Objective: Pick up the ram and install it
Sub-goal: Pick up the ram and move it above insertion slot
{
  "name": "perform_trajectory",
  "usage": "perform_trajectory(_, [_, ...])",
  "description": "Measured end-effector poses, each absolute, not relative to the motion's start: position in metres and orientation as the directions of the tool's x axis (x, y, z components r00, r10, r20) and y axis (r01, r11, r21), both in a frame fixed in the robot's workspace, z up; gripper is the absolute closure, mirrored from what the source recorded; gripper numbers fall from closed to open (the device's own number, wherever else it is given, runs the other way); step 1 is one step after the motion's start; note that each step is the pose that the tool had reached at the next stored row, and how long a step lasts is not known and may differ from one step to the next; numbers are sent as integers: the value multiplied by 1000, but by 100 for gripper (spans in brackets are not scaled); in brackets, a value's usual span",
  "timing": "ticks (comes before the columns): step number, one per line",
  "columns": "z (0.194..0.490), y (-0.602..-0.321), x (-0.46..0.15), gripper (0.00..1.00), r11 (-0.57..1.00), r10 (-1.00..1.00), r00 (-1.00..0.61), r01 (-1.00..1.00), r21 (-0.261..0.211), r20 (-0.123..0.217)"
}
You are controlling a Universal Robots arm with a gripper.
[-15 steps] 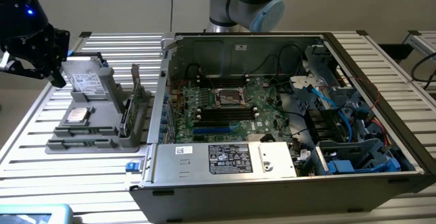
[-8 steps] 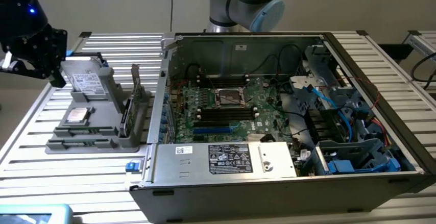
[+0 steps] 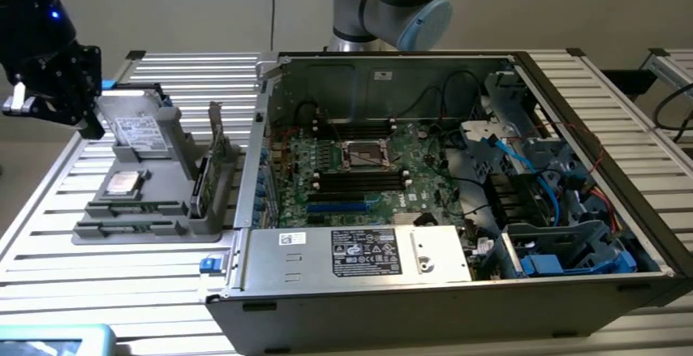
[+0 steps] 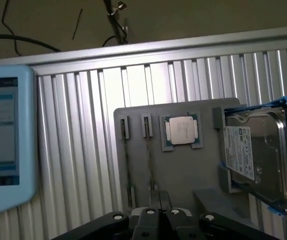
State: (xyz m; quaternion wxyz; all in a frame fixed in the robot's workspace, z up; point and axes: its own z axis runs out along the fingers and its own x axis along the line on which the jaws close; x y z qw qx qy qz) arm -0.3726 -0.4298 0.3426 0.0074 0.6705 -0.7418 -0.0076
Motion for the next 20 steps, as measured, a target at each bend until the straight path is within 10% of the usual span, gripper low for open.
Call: perform_trajectory(20, [343,-430,-373,89,-71,-997,71,-997,12,19])
